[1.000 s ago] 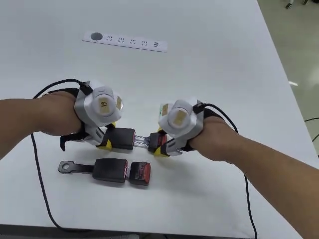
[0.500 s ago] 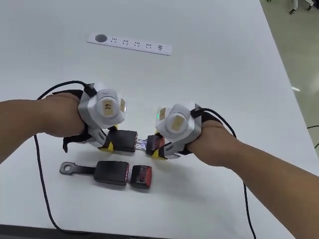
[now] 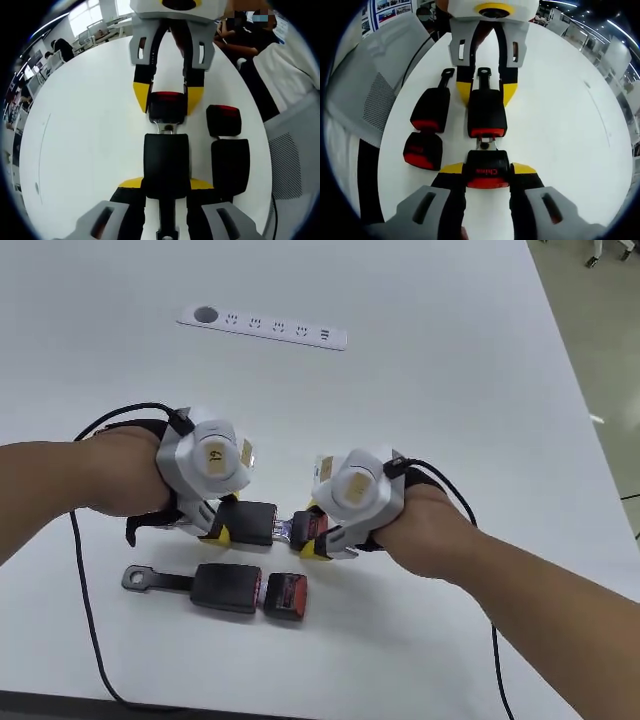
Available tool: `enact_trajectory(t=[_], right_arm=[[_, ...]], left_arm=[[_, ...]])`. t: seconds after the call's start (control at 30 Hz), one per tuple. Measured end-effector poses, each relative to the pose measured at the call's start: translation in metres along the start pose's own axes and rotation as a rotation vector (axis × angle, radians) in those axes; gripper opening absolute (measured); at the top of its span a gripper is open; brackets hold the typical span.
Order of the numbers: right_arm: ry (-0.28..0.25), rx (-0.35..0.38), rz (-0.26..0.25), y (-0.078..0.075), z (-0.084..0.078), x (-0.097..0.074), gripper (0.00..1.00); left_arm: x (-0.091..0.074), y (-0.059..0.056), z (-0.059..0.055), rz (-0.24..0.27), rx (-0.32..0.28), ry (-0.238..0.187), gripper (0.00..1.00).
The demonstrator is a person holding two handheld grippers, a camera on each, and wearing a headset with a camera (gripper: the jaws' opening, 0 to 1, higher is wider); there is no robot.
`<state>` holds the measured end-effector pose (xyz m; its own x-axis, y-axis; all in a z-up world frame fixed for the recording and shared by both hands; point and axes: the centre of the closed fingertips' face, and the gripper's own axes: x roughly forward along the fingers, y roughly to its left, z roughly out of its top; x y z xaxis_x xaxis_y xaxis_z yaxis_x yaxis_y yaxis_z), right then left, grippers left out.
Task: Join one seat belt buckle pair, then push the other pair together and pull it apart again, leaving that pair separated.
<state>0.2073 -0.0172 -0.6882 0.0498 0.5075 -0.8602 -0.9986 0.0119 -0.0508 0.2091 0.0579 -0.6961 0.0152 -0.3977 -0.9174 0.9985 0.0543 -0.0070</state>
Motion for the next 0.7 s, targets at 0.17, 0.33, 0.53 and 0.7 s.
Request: enact_trajectory(t=[0.17,0.33,0.53,0.7], right_arm=[[-0.023,0.007,0.007,0.003,0.008,0.003,0.31],[-0.022,-0.002,0.002,0.000,0.011,0.005,0.31],[-0.017,-0.003,-0.004,0.000,0.011,0.005,0.31],[-0.017,-0.003,-0.005,0.001,0.012,0.005,0.31]], left_arm=[[0.000,-0.002,0.002,-0.007,0.025,0.009,0.31],[-0.002,-0.004,0.004,-0.006,0.023,0.015,0.31],[-0.003,-0.003,0.004,-0.005,0.022,0.016,0.31],[-0.003,-0.002,0.003,-0.003,0.019,0.018,0.31]])
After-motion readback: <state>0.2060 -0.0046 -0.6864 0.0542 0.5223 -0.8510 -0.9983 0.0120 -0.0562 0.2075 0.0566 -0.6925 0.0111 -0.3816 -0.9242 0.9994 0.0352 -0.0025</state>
